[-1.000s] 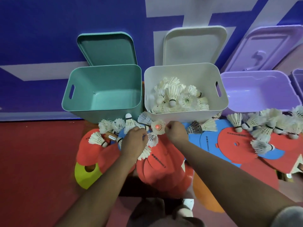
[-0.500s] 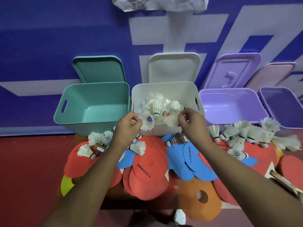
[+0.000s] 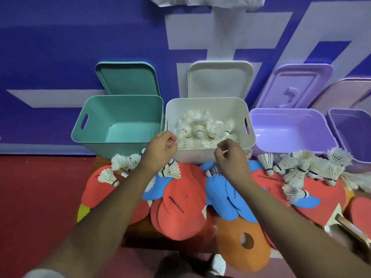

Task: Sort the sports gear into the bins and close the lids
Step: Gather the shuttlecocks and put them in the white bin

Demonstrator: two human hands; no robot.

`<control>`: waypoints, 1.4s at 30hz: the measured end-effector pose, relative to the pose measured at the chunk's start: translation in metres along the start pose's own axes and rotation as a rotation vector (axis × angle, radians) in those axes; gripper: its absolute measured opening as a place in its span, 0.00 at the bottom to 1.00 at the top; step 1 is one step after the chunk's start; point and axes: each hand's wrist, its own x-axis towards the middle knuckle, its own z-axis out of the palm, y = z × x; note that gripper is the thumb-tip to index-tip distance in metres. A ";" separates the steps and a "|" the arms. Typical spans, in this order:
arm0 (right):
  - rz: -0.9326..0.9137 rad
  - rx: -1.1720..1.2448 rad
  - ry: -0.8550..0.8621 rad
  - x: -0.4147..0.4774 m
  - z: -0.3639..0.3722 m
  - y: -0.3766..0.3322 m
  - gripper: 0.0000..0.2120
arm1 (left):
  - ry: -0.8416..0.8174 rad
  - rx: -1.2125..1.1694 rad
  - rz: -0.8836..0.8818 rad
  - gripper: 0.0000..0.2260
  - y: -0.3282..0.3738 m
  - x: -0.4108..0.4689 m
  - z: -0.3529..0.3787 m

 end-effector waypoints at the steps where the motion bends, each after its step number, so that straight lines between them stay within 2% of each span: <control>1: -0.017 0.012 -0.056 -0.013 0.013 0.002 0.05 | -0.005 0.015 -0.001 0.03 -0.015 -0.015 -0.005; 5: 0.000 -0.061 -0.264 -0.038 0.063 0.001 0.12 | 0.052 0.242 0.047 0.03 -0.075 -0.059 -0.018; 8: 0.061 -0.100 -0.350 -0.036 0.092 -0.014 0.23 | 0.058 0.429 -0.029 0.14 -0.103 -0.074 -0.027; 10: 0.108 -0.126 -0.367 -0.031 0.109 -0.023 0.26 | -0.032 0.438 -0.027 0.17 -0.112 -0.078 -0.028; 14: 0.227 -0.109 -0.354 -0.020 0.134 -0.024 0.19 | -0.320 0.447 -0.032 0.23 -0.131 -0.080 -0.020; 20: 0.279 -0.138 -0.296 -0.015 0.147 -0.011 0.06 | -0.385 0.367 0.024 0.28 -0.146 -0.067 -0.016; 24: 0.289 -0.089 -0.249 -0.014 0.148 -0.001 0.05 | -0.509 0.370 0.124 0.35 -0.163 -0.063 -0.023; 27: 0.310 -0.012 -0.205 -0.015 0.148 -0.004 0.03 | -0.524 0.358 0.169 0.33 -0.166 -0.060 -0.023; 31: 0.401 0.094 -0.174 -0.018 0.150 -0.008 0.09 | -0.431 0.268 0.219 0.30 -0.161 -0.059 -0.024; 34: 0.408 0.146 -0.175 -0.017 0.148 -0.011 0.07 | -0.353 0.033 0.073 0.26 -0.150 -0.058 -0.031; 38: 0.302 0.187 -0.142 -0.018 0.123 -0.023 0.07 | -0.301 -0.184 -0.153 0.16 -0.141 -0.053 -0.035; 42: 0.210 0.327 -0.175 -0.023 0.087 -0.045 0.06 | -0.284 -0.232 -0.205 0.20 -0.140 -0.048 -0.024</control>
